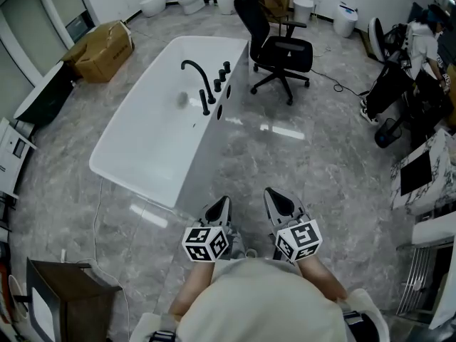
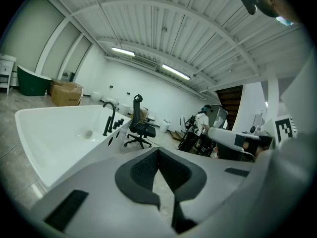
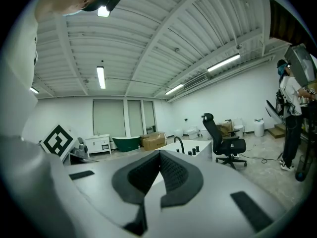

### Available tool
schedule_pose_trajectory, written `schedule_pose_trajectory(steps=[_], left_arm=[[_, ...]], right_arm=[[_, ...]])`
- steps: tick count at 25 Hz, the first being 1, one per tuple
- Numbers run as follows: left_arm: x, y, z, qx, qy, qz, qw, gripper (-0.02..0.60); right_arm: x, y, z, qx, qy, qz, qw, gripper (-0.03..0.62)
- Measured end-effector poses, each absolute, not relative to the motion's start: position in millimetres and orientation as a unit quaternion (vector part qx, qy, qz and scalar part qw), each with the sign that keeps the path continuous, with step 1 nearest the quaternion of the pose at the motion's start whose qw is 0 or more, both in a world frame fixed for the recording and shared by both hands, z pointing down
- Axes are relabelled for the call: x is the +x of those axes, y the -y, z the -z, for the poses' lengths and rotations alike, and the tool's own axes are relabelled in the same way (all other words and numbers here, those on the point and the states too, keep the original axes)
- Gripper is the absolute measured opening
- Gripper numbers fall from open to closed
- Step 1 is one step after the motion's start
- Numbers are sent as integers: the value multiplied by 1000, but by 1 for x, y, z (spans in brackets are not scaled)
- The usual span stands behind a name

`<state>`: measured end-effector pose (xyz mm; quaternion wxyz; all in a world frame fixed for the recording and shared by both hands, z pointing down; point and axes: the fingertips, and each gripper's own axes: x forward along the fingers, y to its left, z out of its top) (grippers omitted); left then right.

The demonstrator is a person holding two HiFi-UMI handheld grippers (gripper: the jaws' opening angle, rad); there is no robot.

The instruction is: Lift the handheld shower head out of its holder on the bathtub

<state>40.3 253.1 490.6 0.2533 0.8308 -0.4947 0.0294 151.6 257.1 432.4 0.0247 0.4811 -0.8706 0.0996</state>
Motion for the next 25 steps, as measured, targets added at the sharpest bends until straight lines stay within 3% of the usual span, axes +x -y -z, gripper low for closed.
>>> schedule_pose_trajectory(steps=[11, 25], left_arm=[[37, -233, -498, 825, 493, -33, 275, 20], [40, -131, -499, 836, 474, -28, 275, 20]], right_arm=[[143, -232, -438, 463, 878, -118, 27, 18], [139, -134, -441, 468, 874, -122, 39, 18]])
